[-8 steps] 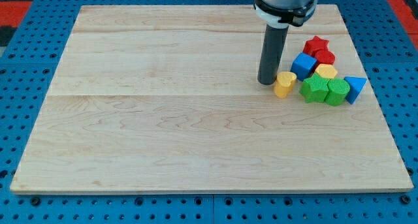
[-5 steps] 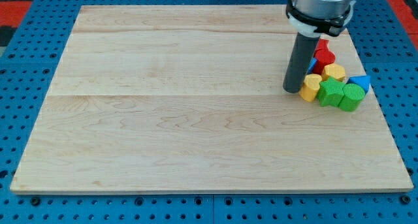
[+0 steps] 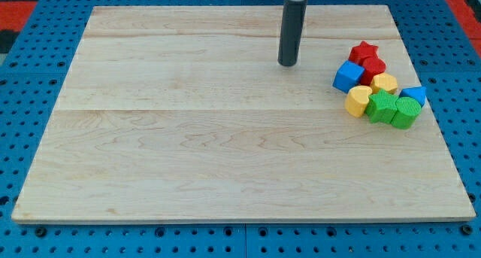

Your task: Move the red star along with the group of blocks slightly down

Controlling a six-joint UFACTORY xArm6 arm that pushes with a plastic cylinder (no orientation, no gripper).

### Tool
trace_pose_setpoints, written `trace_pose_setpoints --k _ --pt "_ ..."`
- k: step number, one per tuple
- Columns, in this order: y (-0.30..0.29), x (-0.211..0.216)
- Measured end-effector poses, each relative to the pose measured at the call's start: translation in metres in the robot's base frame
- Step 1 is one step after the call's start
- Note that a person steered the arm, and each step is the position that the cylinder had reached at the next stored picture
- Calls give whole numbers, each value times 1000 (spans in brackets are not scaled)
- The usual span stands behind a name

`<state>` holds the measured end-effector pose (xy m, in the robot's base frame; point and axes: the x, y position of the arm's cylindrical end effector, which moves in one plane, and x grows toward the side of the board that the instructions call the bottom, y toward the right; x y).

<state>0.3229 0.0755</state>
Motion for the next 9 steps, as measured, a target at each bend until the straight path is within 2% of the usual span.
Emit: trace_pose_setpoints --k 3,9 --pt "74 -42" --pt "127 -6"
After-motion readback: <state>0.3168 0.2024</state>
